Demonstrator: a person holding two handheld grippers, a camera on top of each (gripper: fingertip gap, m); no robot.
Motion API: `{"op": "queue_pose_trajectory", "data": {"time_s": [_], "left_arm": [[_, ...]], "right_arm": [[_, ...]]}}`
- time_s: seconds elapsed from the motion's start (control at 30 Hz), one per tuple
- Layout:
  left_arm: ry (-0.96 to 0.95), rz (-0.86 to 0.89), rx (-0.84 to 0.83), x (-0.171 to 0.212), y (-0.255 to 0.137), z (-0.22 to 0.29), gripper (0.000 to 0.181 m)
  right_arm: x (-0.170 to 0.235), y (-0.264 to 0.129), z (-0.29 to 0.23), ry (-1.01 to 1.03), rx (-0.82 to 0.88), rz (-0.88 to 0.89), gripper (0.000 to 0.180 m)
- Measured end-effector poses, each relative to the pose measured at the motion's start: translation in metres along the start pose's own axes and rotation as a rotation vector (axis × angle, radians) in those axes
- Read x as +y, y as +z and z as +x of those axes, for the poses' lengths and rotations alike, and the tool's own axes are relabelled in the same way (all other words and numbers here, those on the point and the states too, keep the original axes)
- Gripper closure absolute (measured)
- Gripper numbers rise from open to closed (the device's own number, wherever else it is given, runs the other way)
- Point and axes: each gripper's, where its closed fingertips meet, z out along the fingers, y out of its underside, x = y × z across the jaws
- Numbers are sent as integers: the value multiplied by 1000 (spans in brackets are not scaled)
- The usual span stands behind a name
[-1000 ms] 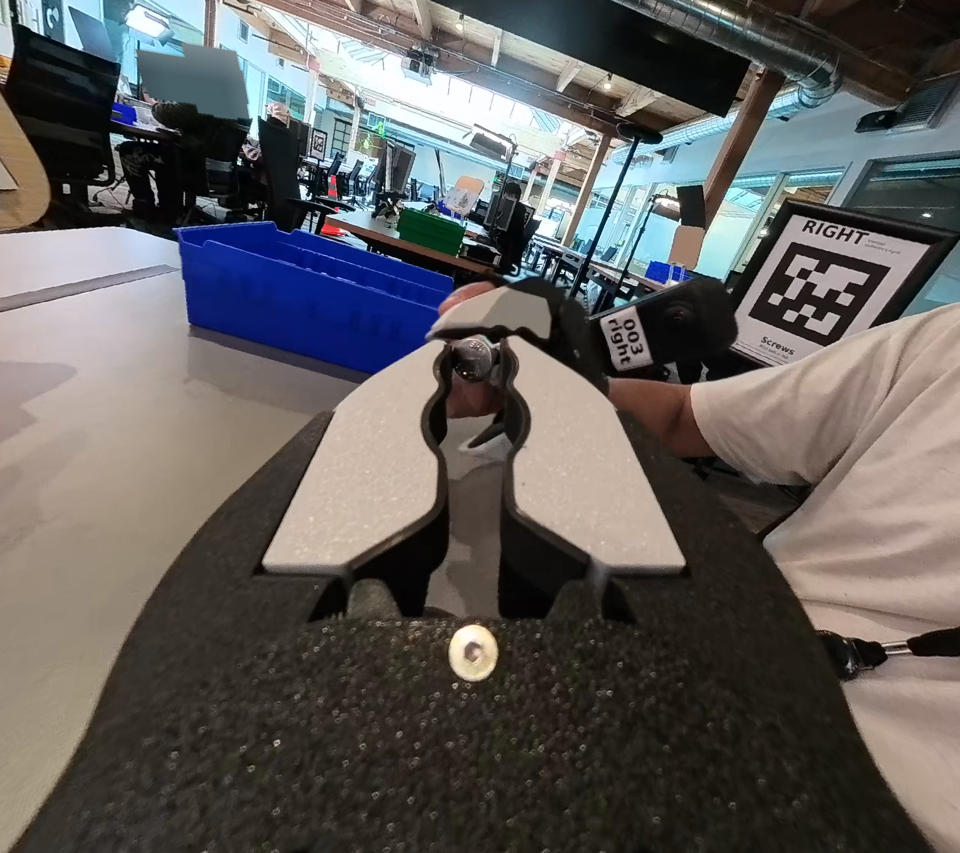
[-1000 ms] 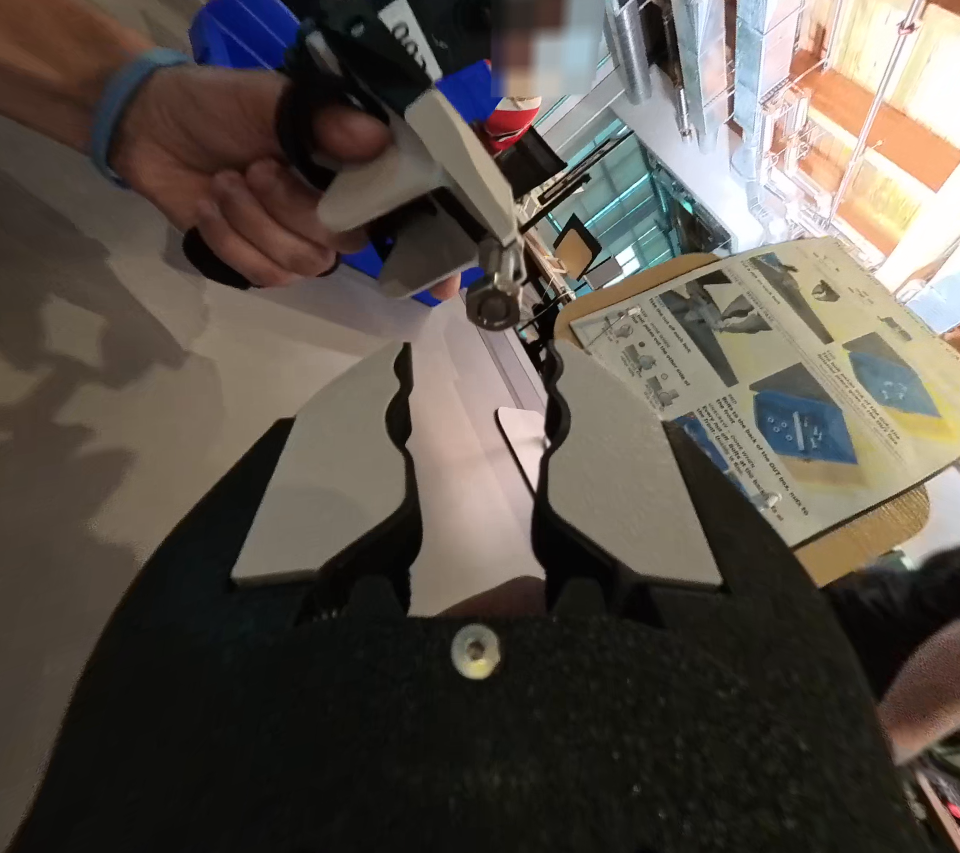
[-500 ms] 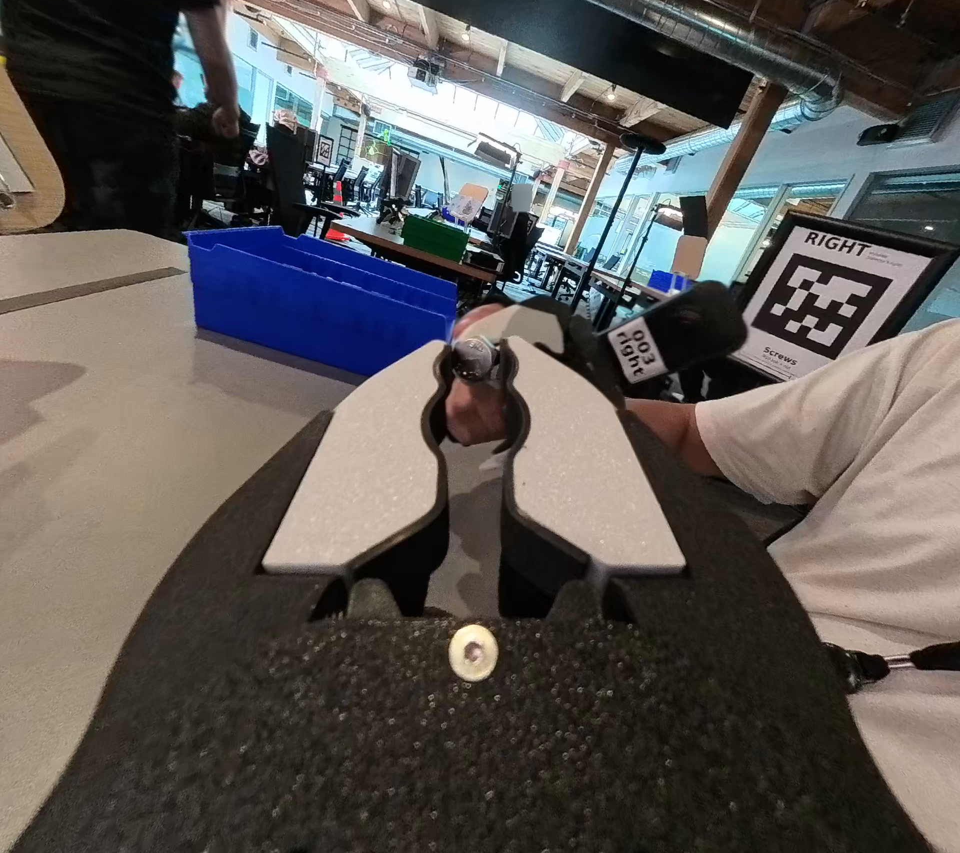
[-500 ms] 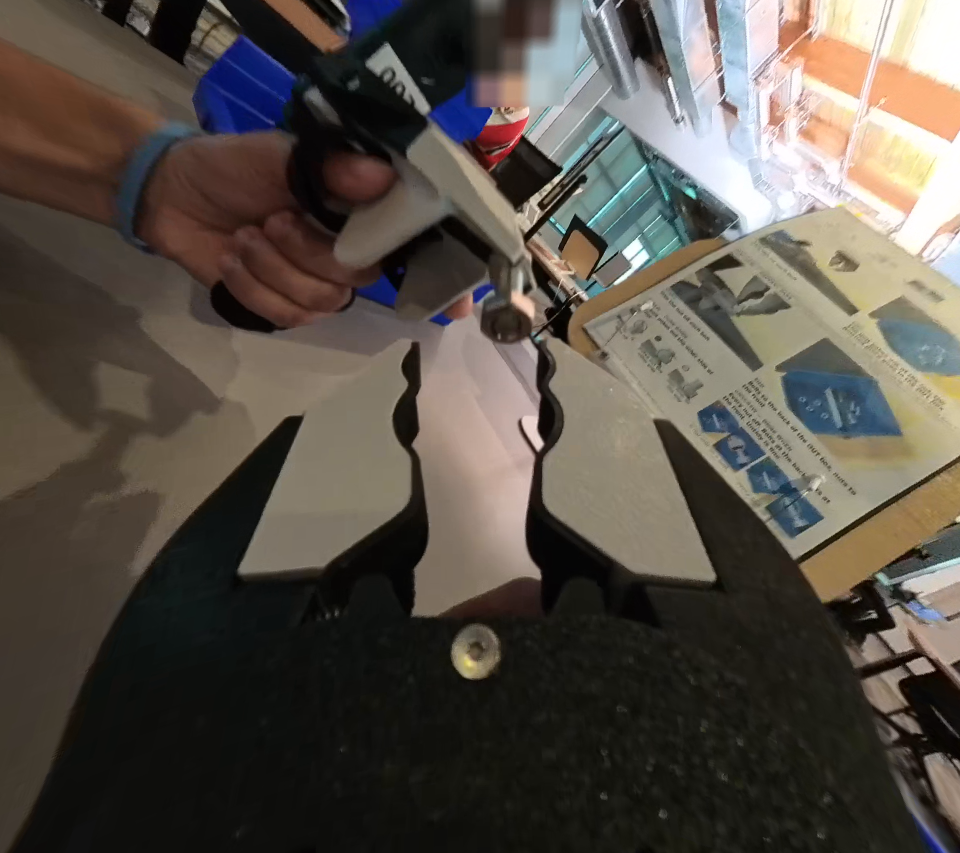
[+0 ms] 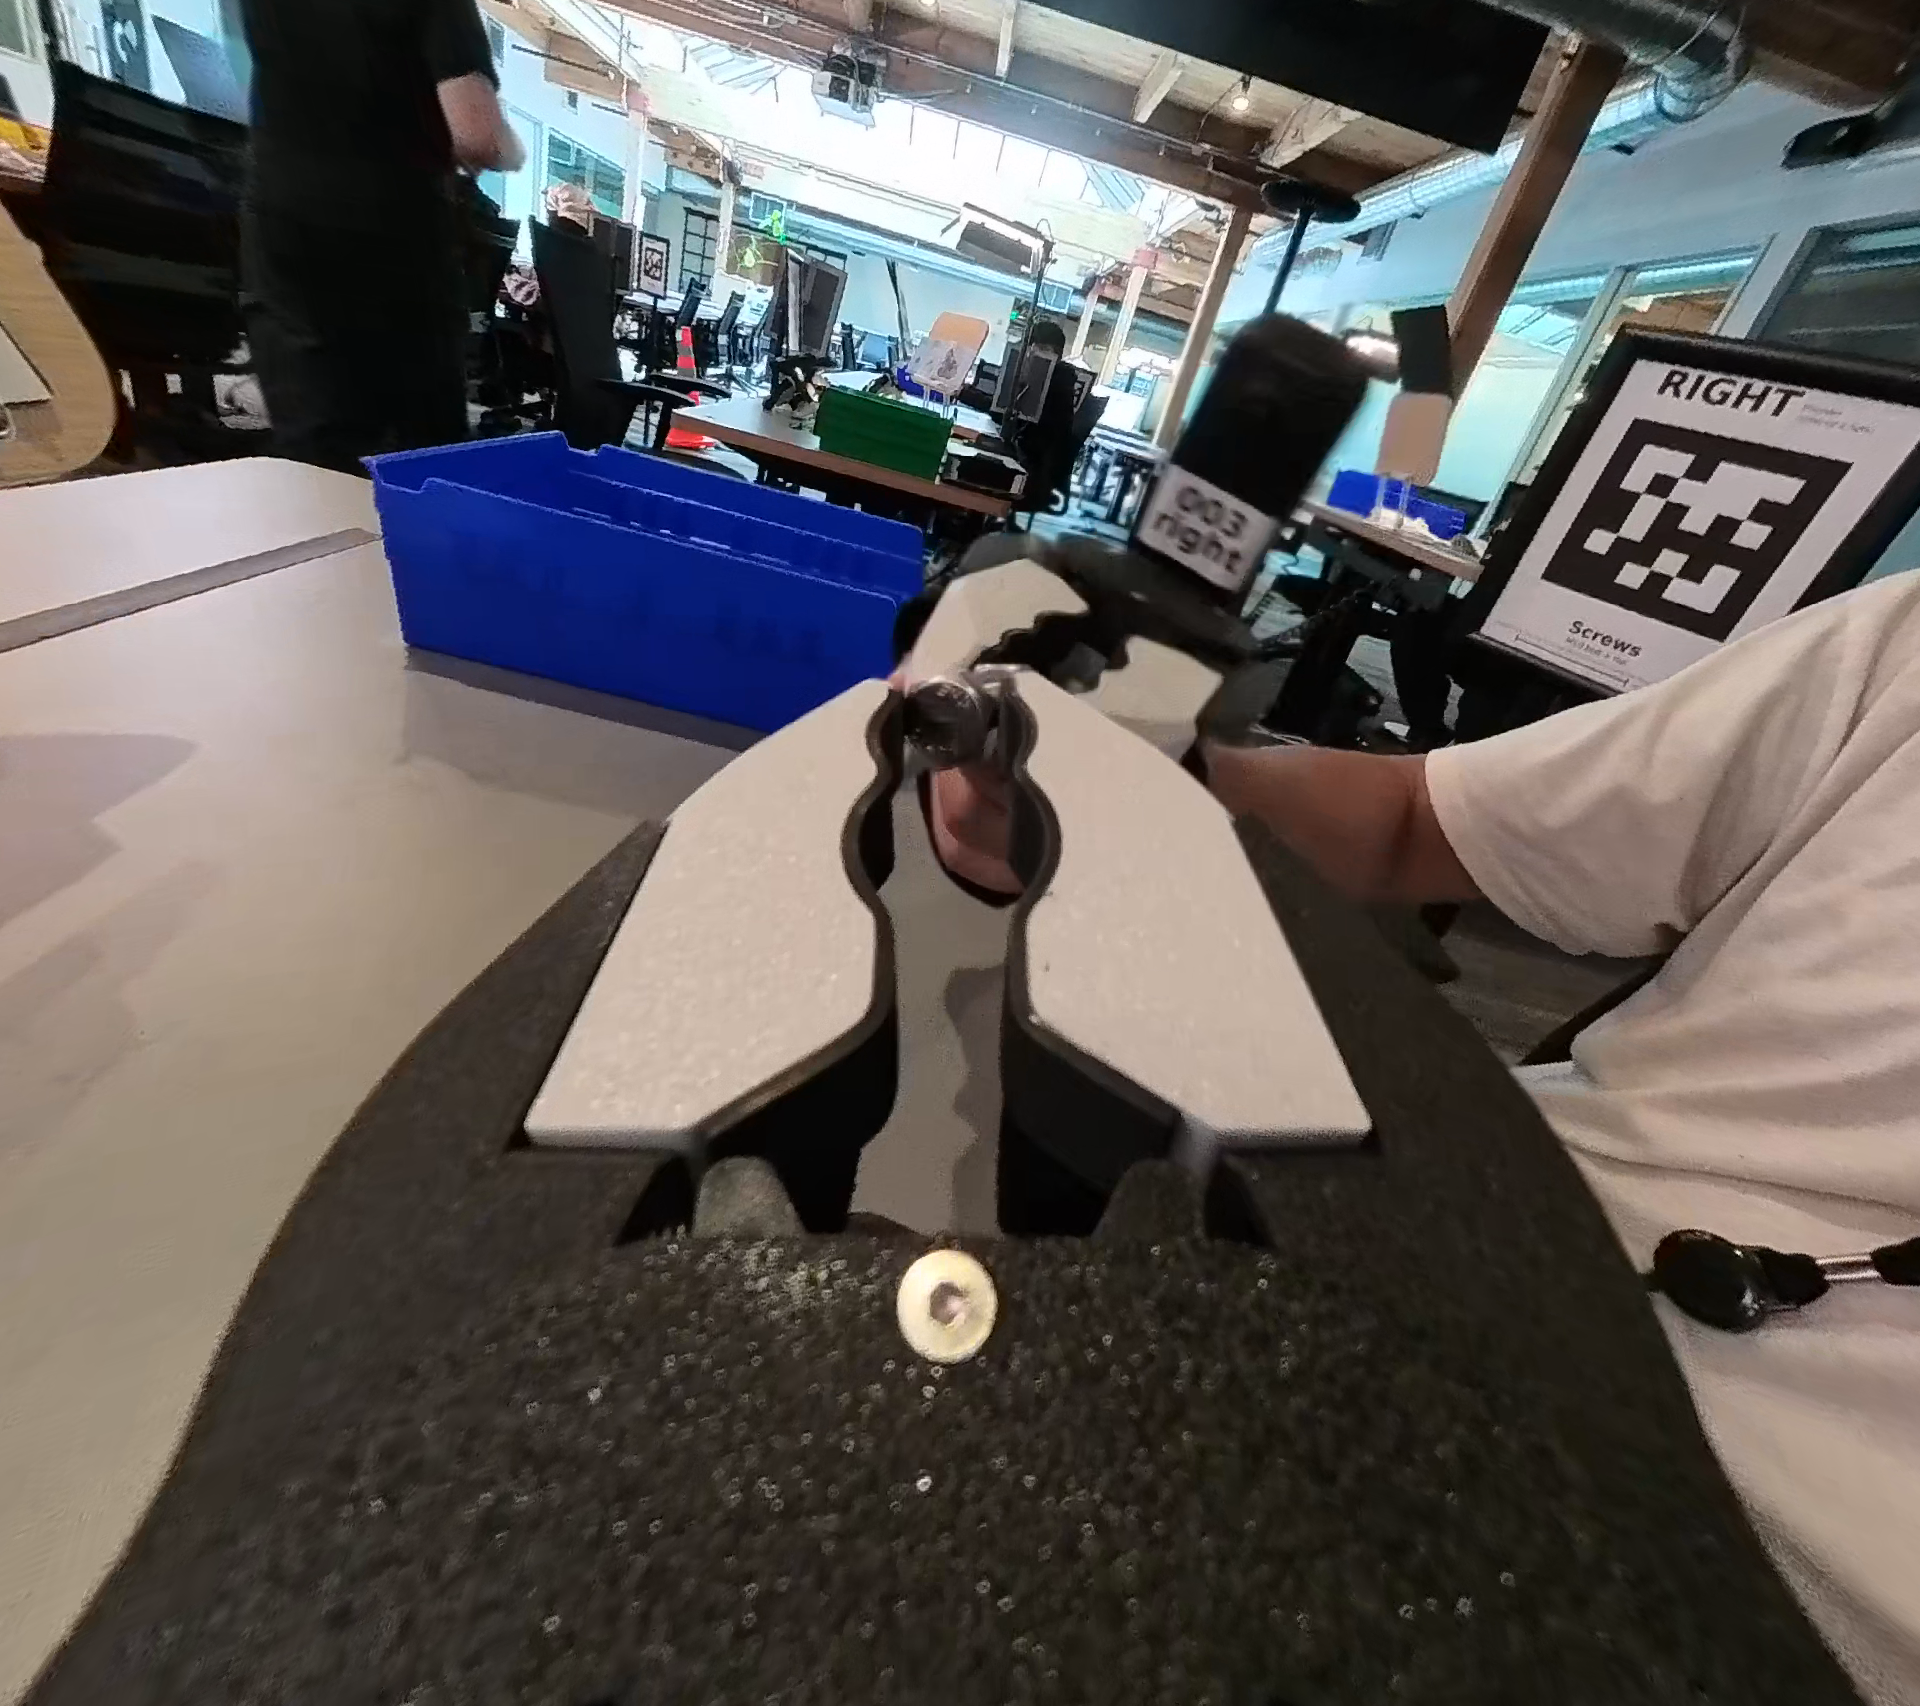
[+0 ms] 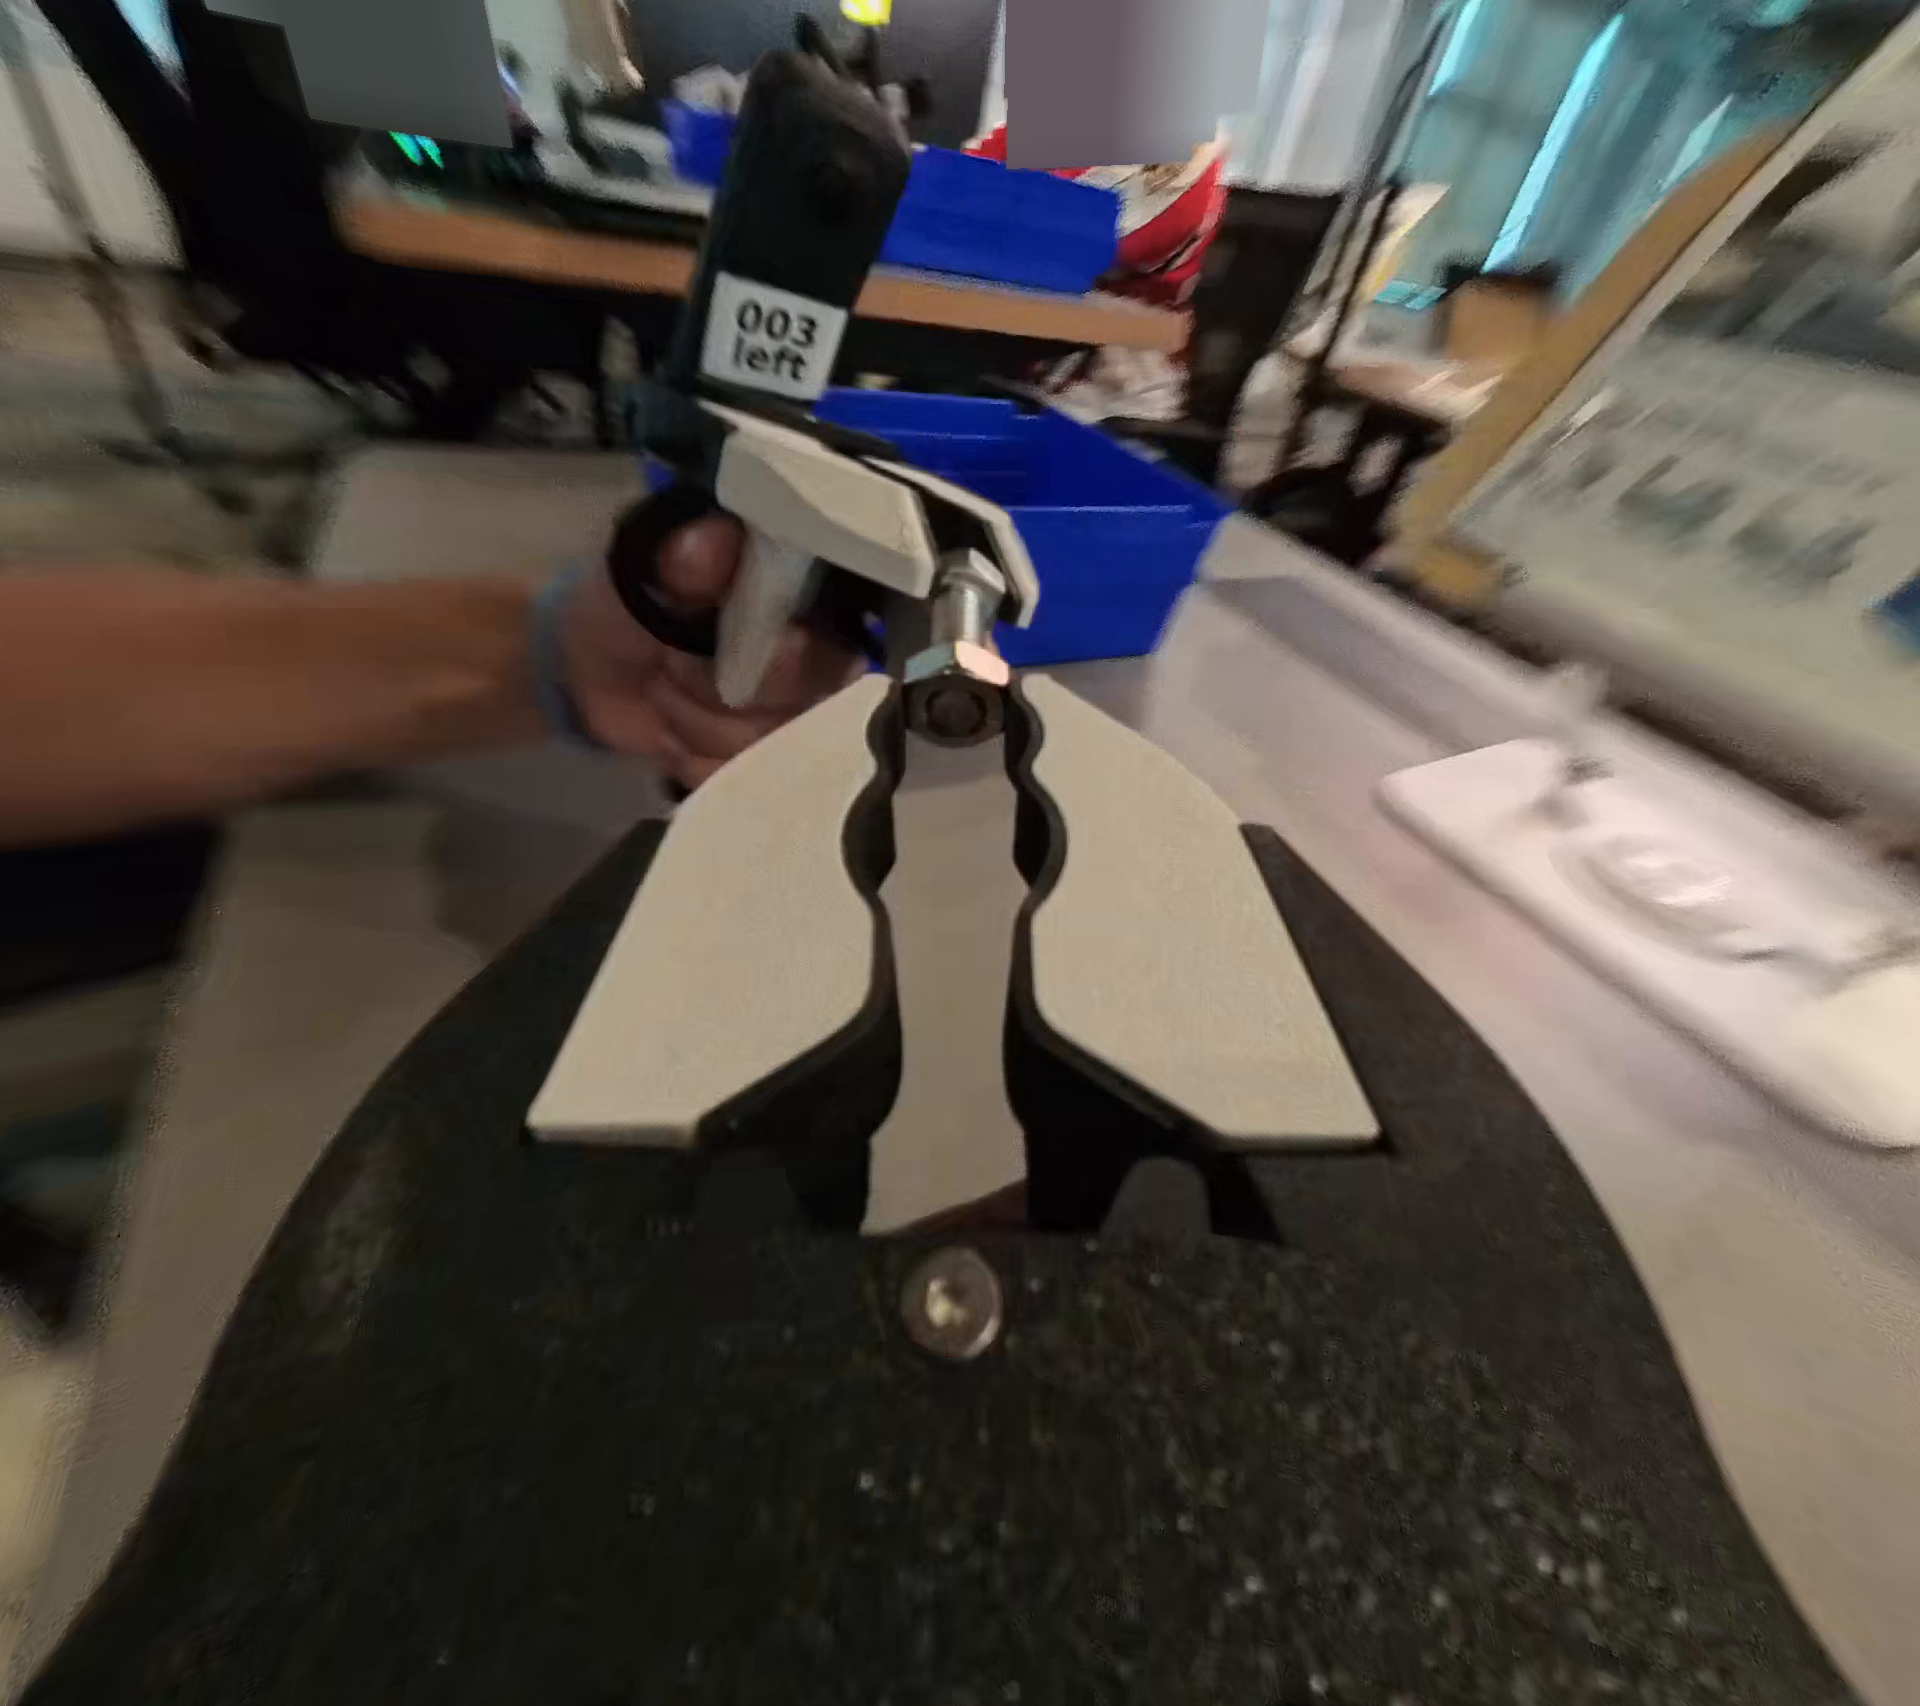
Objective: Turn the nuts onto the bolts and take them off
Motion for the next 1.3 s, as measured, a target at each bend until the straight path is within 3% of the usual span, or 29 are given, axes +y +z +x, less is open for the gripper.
{"op": "queue_pose_trajectory", "data": {"time_s": [0.33, 0.4, 0.5, 0.6, 0.7, 0.77, 0.83, 0.87, 0.9, 0.97, 1.2, 1.3], "left_arm": [[169, -46, -74, 2, 1, 5, 164], [172, -41, -65, 0, 1, 8, 164], [134, -13, -50, -4, -1, 8, 164], [87, 14, -35, -7, -4, 5, 164], [56, 17, -27, -7, -5, 3, 164], [50, -2, -20, -4, -3, 3, 164], [48, -22, -19, 1, 0, 3, 164], [49, -32, -20, 3, 1, 3, 164], [50, -41, -22, 5, 2, 3, 164], [55, -42, -30, 6, 2, 2, 164], [85, -34, -22, 4, 4, 7, 164], [79, -29, -40, 2, 2, 2, 164]], "right_arm": [[-9, -6, -12, 1266, -485, 7, 162], [-11, -7, -16, 1233, -503, 13, 162], [-16, -11, -15, 929, -421, 54, 148], [-3, -11, -6, 342, -154, -24, 131], [0, -14, 5, -278, 99, -76, 132], [-2, -13, 5, -577, 196, -97, 135], [-2, -8, 1, -724, 224, -116, 135], [-2, -5, -1, -744, 220, -115, 140], [-1, -3, -4, -750, 204, -116, 158], [-6, -2, -2, -700, 215, -94, 167], [-15, 0, 1, 268, -135, 0, 180], [-24, -9, 9, 396, -158, 100, 180]]}}
